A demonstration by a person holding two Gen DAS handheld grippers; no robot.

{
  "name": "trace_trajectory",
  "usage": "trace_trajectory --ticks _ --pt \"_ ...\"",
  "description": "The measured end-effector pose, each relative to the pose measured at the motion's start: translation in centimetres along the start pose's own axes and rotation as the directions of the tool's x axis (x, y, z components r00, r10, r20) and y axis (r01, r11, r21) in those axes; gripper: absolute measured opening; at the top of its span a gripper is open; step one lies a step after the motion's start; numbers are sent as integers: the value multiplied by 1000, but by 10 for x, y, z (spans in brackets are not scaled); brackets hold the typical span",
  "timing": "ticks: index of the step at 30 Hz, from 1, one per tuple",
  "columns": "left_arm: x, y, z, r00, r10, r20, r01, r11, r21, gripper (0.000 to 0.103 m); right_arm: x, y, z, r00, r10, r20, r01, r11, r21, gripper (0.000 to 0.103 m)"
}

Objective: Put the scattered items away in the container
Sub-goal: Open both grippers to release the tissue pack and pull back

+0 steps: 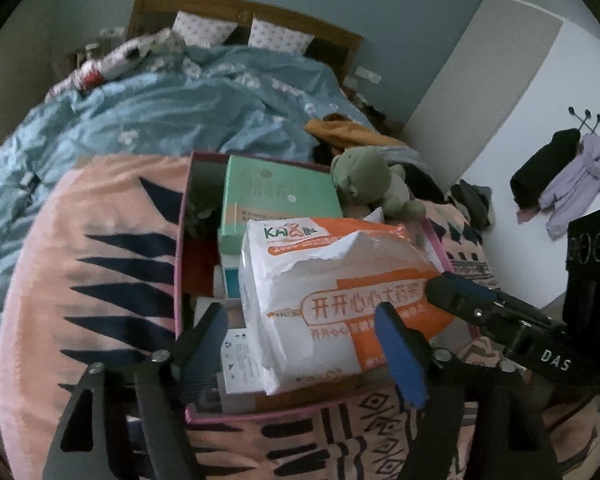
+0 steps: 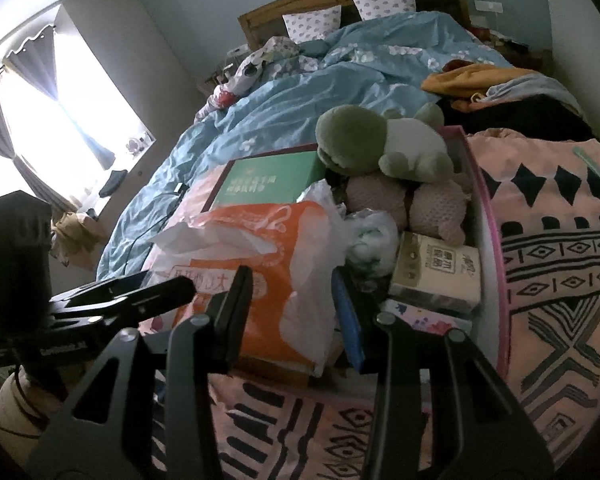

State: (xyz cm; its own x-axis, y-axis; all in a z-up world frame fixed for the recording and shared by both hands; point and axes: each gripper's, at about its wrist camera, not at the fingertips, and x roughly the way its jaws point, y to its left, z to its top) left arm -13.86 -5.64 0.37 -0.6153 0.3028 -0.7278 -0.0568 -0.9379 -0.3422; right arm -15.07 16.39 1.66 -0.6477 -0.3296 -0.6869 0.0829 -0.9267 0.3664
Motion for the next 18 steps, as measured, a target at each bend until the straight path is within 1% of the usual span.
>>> trace_trajectory --ticks 1,4,5,6,7,8,9,11,13,15,17,18 --pt "-4 -3 -2 1000 9 12 -9 1000 6 85 -3 0 -1 1000 1 6 -1 1000 -5 45" --pt "-16 -10 -9 999 24 29 -25 1000 13 92 -15 5 -10 1000 -10 21 11 999 -32 51" --pt "-19 -13 -12 999 33 30 -34 999 13 97 -20 7 -14 999 -10 31 11 999 -42 55" --pt "-23 -16 -15 999 36 26 -37 999 9 100 -25 10 -18 999 -10 40 12 999 -51 58" --pt "-28 -17 -19 999 29 27 -29 1000 -3 102 -30 13 -23 999 -15 49 18 998 -61 67" --pt "-32 -18 -23 999 22 35 -21 1000 -15 102 -36 15 -28 998 -19 63 24 997 -74 73" --pt "-38 -19 -28 999 25 39 -24 999 -25 102 -41 18 -34 997 -20 76 26 996 -87 75" --pt "-41 -21 -36 998 52 22 -51 998 -29 102 -50 23 -46 995 -35 89 46 992 -118 88" --pt "-44 -21 -48 998 57 6 -57 997 -55 102 -57 25 -59 994 -62 93 74 988 -136 96" --pt "-44 -21 -62 999 41 -34 -43 996 -74 103 -61 27 -71 993 -76 87 88 985 -148 97" --pt "-44 -25 -74 997 53 -63 -57 996 -66 103 -64 28 -84 993 -89 75 99 984 -150 102" --pt "-45 -27 -82 996 63 -70 -67 995 -67 103 -66 27 -89 994 -88 66 97 984 -149 102"
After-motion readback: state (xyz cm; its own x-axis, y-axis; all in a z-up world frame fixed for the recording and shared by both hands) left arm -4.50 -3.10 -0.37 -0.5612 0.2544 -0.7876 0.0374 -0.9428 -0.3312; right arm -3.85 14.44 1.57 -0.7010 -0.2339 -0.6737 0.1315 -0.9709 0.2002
